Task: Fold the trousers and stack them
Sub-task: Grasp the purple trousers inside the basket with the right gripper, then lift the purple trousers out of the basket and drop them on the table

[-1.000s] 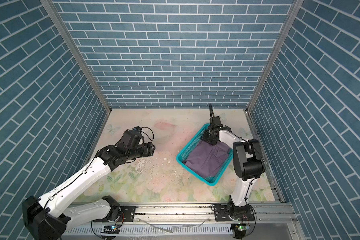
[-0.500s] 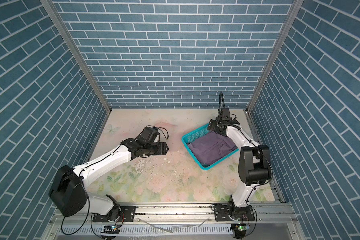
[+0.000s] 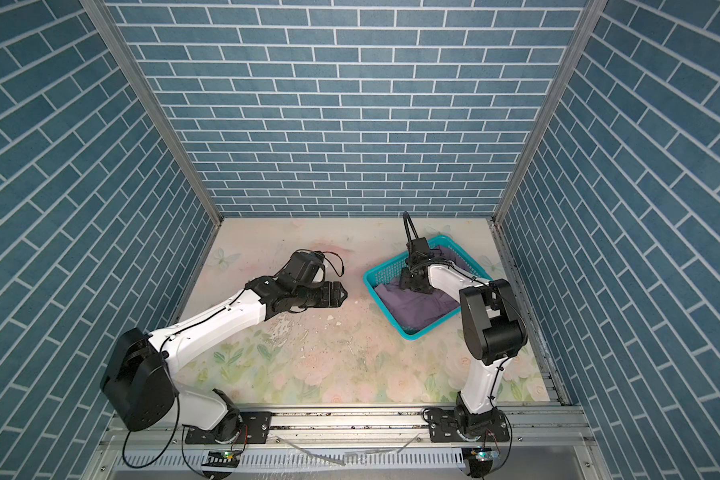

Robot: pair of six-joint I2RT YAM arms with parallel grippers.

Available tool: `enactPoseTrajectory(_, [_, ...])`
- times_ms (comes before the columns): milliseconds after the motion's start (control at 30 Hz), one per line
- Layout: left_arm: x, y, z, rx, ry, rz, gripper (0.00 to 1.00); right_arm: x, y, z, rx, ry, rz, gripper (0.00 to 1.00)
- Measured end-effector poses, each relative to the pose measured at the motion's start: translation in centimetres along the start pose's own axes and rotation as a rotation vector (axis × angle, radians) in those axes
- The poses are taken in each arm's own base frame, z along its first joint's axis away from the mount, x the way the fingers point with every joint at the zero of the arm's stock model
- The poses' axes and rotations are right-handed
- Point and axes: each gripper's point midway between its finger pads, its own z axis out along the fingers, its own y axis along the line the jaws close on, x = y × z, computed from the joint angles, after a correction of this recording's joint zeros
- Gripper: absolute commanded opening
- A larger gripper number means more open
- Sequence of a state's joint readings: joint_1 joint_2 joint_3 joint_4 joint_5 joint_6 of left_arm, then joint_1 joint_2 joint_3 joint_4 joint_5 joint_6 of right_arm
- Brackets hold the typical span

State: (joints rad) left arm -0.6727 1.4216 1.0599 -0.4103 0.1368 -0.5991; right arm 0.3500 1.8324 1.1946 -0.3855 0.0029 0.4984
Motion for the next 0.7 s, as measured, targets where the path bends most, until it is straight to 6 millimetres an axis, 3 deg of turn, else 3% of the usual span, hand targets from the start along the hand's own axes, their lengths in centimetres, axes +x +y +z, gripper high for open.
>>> enactPoseTrajectory(200, [0.1,0.8,-2.0,-0.031,-0.037,0.003,0.83,-2.5,-0.7,-2.1,0.036,-0.032,0.013,0.00])
enactPoseTrajectory(300, [-0.2,1.3,-2.9,-0.056,-0.061,0.007,0.83,-5.6,-0.5,-5.5,0.083,-0.109,-0.016,0.00])
enactPoseTrajectory(400, [-0.7,2.2,-4.4,-0.088,-0.094,0.001,0.84,-10.0,1.2,-11.3,0.105,-0.263,-0.069,0.00])
enactPoseTrajectory(467, [-1.3,2.9,-5.7,-0.108,-0.131,-0.012,0.86,-12.0,4.0,-16.0,0.091,-0.388,-0.131,0.00])
enactPoseTrajectory(533, [-2.2,3.7,-7.5,-0.122,-0.181,-0.032,0.88,-12.4,8.4,-21.0,0.046,-0.513,-0.233,0.00])
enactPoseTrajectory(633, [-3.3,5.0,-10.5,-0.145,-0.262,-0.066,0.89,-10.1,15.4,-26.7,-0.056,-0.642,-0.407,0.00])
enactPoseTrajectory(700, [-4.0,5.8,-12.4,-0.165,-0.313,-0.085,0.90,-7.7,19.8,-28.9,-0.136,-0.682,-0.526,0.00])
